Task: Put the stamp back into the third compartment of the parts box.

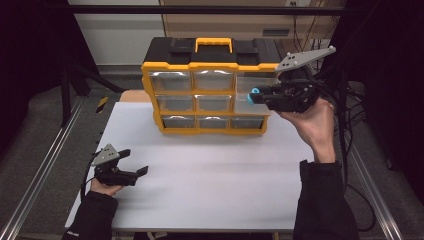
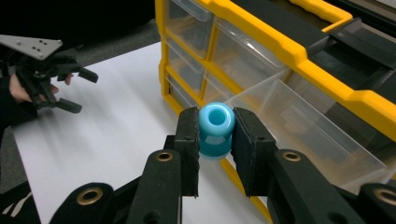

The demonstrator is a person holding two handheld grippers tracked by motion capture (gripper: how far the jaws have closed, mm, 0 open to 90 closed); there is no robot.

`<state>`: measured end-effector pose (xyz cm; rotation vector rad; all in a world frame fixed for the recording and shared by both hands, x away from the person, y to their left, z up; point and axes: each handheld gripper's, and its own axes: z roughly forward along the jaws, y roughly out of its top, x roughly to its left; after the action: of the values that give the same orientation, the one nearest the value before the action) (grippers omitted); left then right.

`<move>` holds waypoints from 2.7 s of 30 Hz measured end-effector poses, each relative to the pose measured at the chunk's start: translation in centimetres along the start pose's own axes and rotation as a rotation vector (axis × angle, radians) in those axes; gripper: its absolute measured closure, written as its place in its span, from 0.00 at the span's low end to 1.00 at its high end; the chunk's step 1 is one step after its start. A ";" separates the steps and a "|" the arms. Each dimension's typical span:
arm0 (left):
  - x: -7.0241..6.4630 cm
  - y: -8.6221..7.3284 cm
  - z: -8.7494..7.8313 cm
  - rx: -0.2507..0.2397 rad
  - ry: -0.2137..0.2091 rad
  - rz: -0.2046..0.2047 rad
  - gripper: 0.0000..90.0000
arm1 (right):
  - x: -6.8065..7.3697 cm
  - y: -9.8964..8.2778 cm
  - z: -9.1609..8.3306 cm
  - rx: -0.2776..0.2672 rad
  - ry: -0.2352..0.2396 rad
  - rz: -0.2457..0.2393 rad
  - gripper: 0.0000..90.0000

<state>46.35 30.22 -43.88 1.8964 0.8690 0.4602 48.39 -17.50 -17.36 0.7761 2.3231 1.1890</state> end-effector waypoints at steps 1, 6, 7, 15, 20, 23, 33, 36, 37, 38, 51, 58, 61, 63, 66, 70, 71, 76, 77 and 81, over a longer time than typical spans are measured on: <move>0.0 0.0 0.0 0.001 0.000 0.001 0.02 | -0.1 0.0 0.1 0.001 -0.004 0.001 0.81; 0.0 0.0 0.0 -0.002 0.000 -0.002 0.02 | -0.9 0.2 0.3 -0.002 -0.013 0.010 0.81; 0.0 0.0 0.0 -0.001 0.000 -0.002 0.02 | -1.0 0.2 0.4 -0.001 -0.015 0.015 0.81; 0.0 0.0 0.0 0.000 0.001 0.000 0.02 | -1.9 0.3 0.7 -0.004 -0.043 0.033 0.81; 0.0 0.0 0.0 0.000 0.001 -0.001 0.02 | -2.6 0.4 0.9 -0.006 -0.062 0.056 0.81; 0.0 0.0 0.0 -0.002 0.000 -0.001 0.02 | -3.0 0.4 1.2 -0.002 -0.076 0.063 0.81; 0.1 0.0 0.0 -0.002 0.000 -0.002 0.02 | -4.0 0.5 1.9 0.004 -0.111 0.088 0.81; 0.1 0.0 0.0 0.000 0.000 -0.001 0.02 | -4.1 0.5 2.0 0.008 -0.117 0.092 0.81; 0.1 0.0 0.0 -0.001 -0.001 -0.001 0.02 | -4.3 0.5 2.2 0.015 -0.127 0.095 0.81; 0.1 0.0 0.0 -0.002 -0.001 -0.001 0.02 | -4.4 0.5 2.3 0.018 -0.130 0.095 0.81; 0.1 0.0 0.0 0.001 0.001 0.000 0.02 | -5.1 0.1 3.5 0.045 -0.145 0.117 0.81; 0.1 0.0 0.0 0.001 0.001 0.000 0.02 | -5.2 -0.1 4.0 0.059 -0.147 0.120 0.81; 0.1 0.0 0.0 0.000 0.001 0.001 0.02 | -5.4 -0.3 4.2 0.057 -0.146 0.125 0.81; 0.0 0.0 0.0 0.001 0.001 0.001 0.02 | -5.4 -0.4 4.4 0.061 -0.147 0.124 0.81; 0.0 0.0 0.0 0.001 0.001 0.001 0.02 | -5.5 -0.5 4.6 0.066 -0.148 0.128 0.81; 0.0 0.0 0.0 0.000 0.001 0.000 0.02 | -5.6 -0.8 4.9 0.072 -0.147 0.132 0.81; 0.0 0.0 0.0 0.001 0.001 0.000 0.02 | -5.6 -0.9 5.1 0.077 -0.147 0.132 0.81; 0.1 0.0 0.0 0.001 0.001 0.000 0.02 | -5.7 -1.1 5.5 0.094 -0.147 0.139 0.81; 0.1 0.0 0.0 0.000 0.001 0.001 0.02 | -5.7 -1.1 5.6 0.094 -0.149 0.141 0.81; 0.1 0.0 0.0 0.000 0.001 0.000 0.02 | -5.7 -1.3 5.8 0.107 -0.151 0.140 0.81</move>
<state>46.37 30.27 -43.91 1.8967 0.8693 0.4613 55.77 -18.29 -20.98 1.0444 2.2536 1.0295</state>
